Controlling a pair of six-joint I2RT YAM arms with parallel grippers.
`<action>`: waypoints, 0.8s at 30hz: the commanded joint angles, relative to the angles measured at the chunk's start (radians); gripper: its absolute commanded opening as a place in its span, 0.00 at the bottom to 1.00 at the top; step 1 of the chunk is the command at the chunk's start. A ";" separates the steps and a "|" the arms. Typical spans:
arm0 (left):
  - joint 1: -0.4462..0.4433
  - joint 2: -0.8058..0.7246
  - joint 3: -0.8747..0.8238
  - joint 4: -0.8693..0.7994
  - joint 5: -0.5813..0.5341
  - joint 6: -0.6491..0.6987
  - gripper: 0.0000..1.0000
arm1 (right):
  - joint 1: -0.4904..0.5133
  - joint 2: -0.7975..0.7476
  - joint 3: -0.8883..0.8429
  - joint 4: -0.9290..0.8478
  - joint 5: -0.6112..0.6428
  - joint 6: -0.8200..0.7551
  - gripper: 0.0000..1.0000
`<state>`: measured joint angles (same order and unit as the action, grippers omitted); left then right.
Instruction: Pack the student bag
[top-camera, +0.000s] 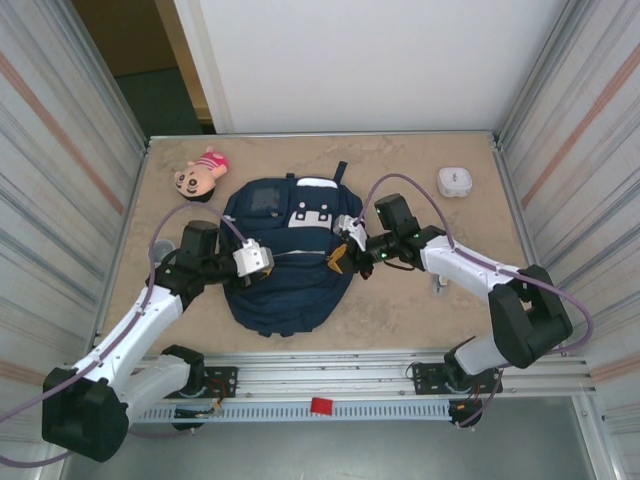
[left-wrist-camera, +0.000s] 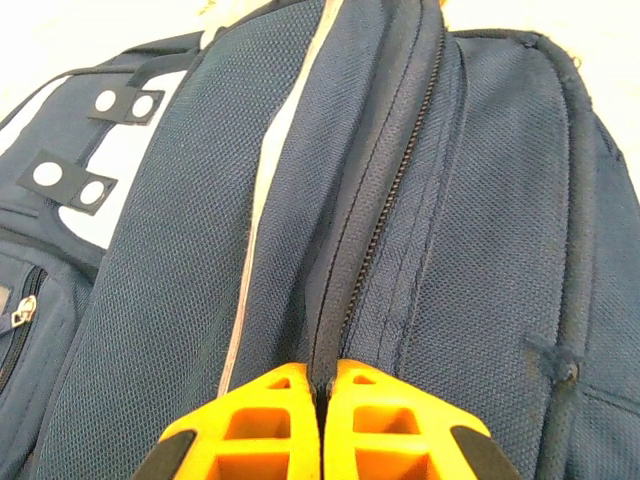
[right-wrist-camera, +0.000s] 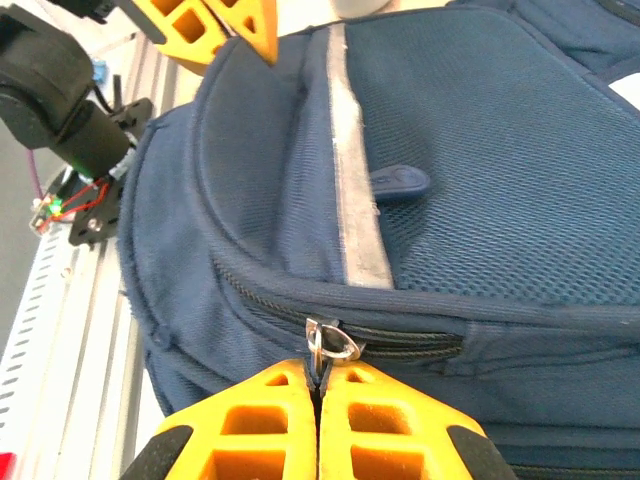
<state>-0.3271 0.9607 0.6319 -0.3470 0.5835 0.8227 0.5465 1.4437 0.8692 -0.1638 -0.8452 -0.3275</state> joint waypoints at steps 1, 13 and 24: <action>-0.010 -0.020 0.045 0.128 -0.049 -0.092 0.00 | 0.054 -0.065 0.052 -0.047 -0.031 0.113 0.00; -0.236 0.083 0.192 0.151 -0.316 -0.276 0.00 | 0.237 -0.109 0.130 -0.008 0.172 0.444 0.02; -0.265 0.086 0.159 0.210 -0.314 -0.235 0.00 | 0.214 -0.205 0.132 -0.045 0.394 0.819 0.48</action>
<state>-0.5800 1.0737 0.7612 -0.2722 0.2012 0.5797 0.7731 1.3193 0.9592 -0.2356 -0.5156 0.3321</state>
